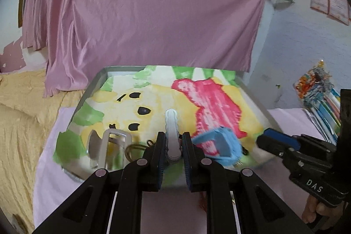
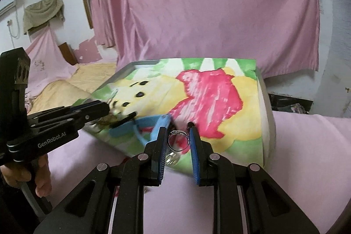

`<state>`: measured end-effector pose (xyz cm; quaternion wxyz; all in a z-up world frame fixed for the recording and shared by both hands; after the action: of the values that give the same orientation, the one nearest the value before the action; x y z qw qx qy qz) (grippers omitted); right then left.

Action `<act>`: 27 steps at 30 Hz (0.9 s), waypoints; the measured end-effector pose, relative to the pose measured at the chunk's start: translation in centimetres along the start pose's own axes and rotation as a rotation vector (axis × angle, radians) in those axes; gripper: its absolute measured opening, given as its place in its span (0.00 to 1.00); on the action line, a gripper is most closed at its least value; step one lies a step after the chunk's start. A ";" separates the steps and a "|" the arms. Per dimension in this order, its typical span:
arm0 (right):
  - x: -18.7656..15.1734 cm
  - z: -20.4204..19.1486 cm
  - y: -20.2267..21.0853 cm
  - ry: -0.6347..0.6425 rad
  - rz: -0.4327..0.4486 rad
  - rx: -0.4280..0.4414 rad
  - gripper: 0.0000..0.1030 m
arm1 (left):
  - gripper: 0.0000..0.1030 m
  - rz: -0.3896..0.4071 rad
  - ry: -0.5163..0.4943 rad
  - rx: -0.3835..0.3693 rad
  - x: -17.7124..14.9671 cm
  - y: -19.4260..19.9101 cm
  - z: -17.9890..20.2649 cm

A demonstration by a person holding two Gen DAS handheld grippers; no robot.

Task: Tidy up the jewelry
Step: 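Carry the white clip and silver ring into the grey tray and release both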

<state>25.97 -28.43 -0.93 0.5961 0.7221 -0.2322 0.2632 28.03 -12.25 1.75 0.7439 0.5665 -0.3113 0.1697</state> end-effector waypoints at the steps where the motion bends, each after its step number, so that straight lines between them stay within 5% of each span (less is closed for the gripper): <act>1: 0.3 0.1 -0.5 0.001 -0.010 -0.009 0.18 | 0.14 -0.011 0.006 0.001 0.1 -0.4 -0.2; 27: -0.3 0.4 -5.1 -0.008 -0.154 -0.015 0.20 | 0.15 -0.109 0.019 0.021 -0.3 -3.3 -0.8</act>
<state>29.14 -27.90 -4.98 0.6189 0.7345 -0.1806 0.2119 30.01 -12.46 -0.96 0.7489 0.5889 -0.2711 0.1374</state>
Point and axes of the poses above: each gripper's, at about its wrist camera, not at the fingertips, and y roughly against the way its jaws point, z to its right, x to its top, the point moved 2 cm from there along -y, roughly the way its jaws point, and after that the axes turned 8 degrees about -z, right-handed, at the moved point
